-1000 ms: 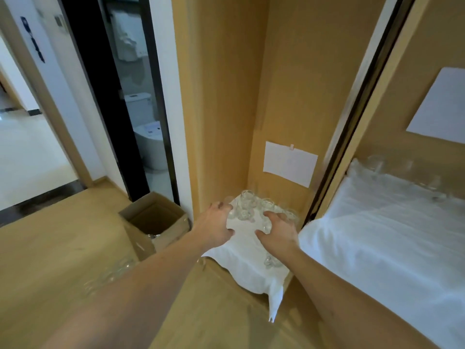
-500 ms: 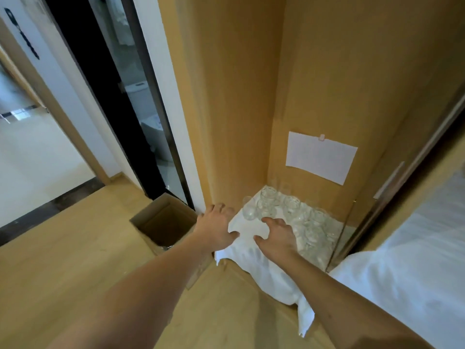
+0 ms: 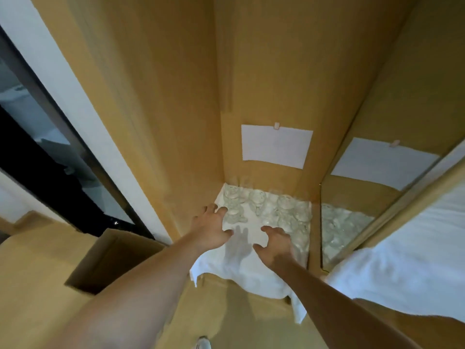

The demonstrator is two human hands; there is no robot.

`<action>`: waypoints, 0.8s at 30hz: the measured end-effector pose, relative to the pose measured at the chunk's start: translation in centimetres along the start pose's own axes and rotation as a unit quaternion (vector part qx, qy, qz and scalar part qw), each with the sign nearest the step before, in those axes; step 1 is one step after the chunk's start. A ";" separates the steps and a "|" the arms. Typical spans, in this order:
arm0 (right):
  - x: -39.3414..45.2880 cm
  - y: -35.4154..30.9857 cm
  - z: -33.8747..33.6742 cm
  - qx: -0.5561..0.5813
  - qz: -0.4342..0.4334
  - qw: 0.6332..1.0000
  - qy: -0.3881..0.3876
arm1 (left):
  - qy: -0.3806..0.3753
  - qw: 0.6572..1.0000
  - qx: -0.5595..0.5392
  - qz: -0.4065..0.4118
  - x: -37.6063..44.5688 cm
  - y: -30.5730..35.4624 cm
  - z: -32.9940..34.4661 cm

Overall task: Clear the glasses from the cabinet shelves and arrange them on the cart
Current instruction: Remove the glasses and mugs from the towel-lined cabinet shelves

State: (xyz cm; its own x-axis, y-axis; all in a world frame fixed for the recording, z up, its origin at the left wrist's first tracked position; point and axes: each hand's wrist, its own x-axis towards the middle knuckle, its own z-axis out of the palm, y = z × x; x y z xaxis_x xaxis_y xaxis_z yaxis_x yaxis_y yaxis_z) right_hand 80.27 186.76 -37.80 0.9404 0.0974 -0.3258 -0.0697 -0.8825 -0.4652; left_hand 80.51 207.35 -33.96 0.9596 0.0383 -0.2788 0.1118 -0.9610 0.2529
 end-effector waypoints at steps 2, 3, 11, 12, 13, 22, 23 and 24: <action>0.4 0.0 0.2 0.014 0.031 0.999 0.015 | 0.000 1.000 0.007 0.028 1.9 -0.1 -0.3; 0.5 0.0 0.5 0.023 0.046 0.998 0.022 | -0.003 0.999 0.008 0.043 2.8 -0.1 -0.2; -0.3 1.1 3.2 0.062 0.170 0.982 0.055 | -0.081 0.987 0.015 0.138 7.3 0.3 2.7; -0.4 1.5 3.4 0.068 0.185 0.979 0.057 | -0.093 0.985 0.012 0.143 7.7 0.6 3.2; -0.4 1.8 3.6 0.073 0.199 0.976 0.057 | -0.105 0.983 0.010 0.151 8.2 0.8 3.7; 4.2 5.6 4.8 0.105 0.291 0.950 0.040 | -0.180 0.971 -0.012 0.156 13.3 3.5 8.3; 5.0 6.1 5.2 0.110 0.301 0.947 0.037 | -0.187 0.970 -0.020 0.153 13.9 3.6 9.1; 5.7 6.7 5.8 0.115 0.309 0.943 0.035 | -0.193 0.969 -0.029 0.151 14.5 3.7 9.9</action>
State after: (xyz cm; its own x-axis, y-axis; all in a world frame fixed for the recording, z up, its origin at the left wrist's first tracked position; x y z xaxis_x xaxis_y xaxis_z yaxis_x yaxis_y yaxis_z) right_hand 83.27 184.08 -47.55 0.7153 -0.4414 -0.5418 -0.6750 -0.6370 -0.3722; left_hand 92.24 201.63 -46.24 0.7841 -0.3582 -0.5068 -0.1335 -0.8949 0.4258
